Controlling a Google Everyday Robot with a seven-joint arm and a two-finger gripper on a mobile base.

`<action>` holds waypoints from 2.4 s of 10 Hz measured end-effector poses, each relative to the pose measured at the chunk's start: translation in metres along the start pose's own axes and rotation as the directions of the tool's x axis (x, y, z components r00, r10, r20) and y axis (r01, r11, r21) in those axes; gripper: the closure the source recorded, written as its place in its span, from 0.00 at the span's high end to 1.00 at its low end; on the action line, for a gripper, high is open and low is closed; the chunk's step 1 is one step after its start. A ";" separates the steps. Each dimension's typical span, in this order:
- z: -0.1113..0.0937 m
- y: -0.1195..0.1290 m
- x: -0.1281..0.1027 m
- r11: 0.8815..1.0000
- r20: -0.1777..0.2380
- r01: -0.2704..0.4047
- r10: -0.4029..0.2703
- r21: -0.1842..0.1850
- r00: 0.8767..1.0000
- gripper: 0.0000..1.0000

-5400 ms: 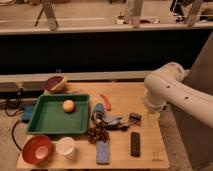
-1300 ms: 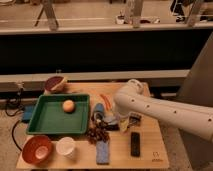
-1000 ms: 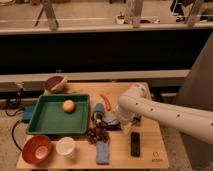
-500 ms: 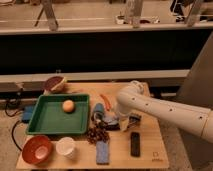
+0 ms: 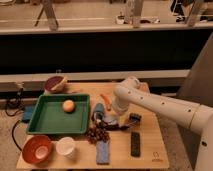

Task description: Place towel in table surface

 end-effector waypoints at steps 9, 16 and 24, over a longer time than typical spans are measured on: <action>0.005 -0.005 0.017 0.993 -0.056 0.069 -0.064 0.095 0.996 0.67; 0.017 -0.010 0.026 0.945 -0.020 0.309 -0.309 0.109 0.951 0.67; 0.021 -0.002 0.009 0.735 0.075 0.671 -0.677 0.096 0.732 0.67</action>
